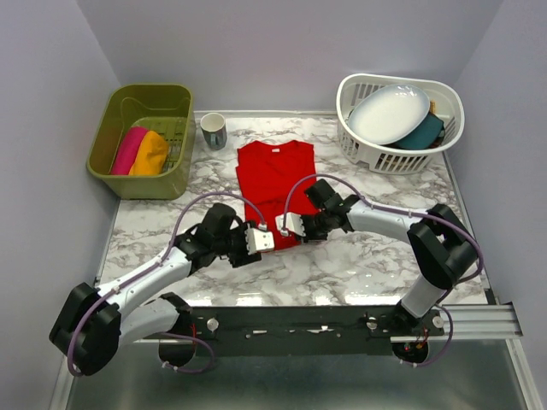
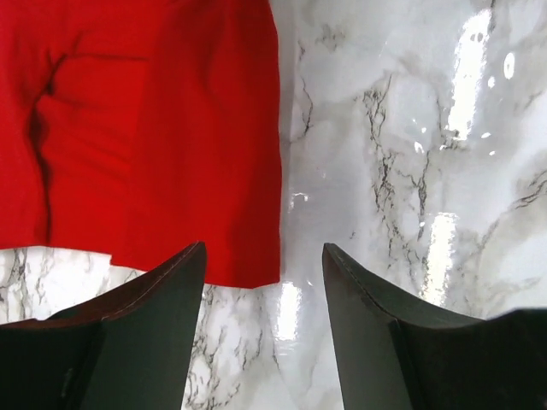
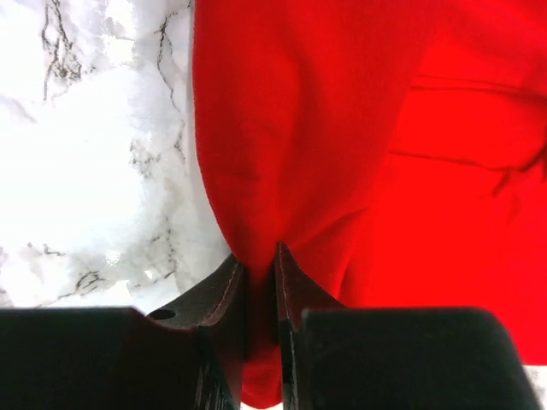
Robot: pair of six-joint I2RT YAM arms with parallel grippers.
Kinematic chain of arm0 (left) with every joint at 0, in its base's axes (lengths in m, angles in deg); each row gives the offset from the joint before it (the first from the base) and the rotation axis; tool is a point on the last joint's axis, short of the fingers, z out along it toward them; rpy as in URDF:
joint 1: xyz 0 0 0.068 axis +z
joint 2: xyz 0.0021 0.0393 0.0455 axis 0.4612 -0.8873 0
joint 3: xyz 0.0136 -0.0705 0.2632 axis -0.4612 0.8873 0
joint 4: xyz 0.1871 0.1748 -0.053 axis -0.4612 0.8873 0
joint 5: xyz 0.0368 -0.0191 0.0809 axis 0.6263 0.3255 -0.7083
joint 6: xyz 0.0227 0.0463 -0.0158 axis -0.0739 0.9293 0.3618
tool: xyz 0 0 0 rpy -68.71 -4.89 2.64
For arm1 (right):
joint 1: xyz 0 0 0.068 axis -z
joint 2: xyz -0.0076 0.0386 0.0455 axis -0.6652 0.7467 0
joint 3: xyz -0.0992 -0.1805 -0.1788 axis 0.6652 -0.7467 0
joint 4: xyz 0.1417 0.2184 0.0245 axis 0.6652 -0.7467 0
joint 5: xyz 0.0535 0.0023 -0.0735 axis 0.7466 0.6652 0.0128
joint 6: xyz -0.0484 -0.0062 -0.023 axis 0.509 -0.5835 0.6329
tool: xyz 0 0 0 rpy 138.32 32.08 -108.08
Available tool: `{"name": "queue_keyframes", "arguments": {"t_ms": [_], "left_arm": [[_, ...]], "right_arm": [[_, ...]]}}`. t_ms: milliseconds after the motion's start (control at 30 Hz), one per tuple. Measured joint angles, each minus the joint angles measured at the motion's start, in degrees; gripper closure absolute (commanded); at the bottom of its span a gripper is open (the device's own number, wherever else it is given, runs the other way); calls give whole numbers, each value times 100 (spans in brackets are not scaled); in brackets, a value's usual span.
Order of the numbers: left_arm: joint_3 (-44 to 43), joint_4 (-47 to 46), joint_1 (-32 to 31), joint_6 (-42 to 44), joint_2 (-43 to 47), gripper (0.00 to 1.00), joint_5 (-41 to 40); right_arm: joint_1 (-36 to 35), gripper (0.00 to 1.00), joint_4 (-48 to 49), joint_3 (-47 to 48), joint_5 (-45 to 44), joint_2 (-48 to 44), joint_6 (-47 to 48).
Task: Roll the t-shirts
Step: Roll the T-shirt to the center of the board.
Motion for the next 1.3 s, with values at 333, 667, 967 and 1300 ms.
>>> {"name": "queue_keyframes", "arguments": {"t_ms": [333, 667, 967, 1300], "left_arm": [[632, -1620, -1143, 302, -271, 32, -1421], [835, -2564, -1631, 511, -1034, 32, -2092], [748, -3156, -1676, 809, -1672, 57, -2371], [57, -1749, -1550, 966, -1788, 100, -2037]], "right_arm": [[243, 77, -1014, 612, 603, 380, -348], [562, 77, -1827, 1296, 1121, 881, -437], [638, 76, -2149, 1429, 1292, 984, -422], [636, 75, -2232, 1438, 1349, 999, -396]]}}
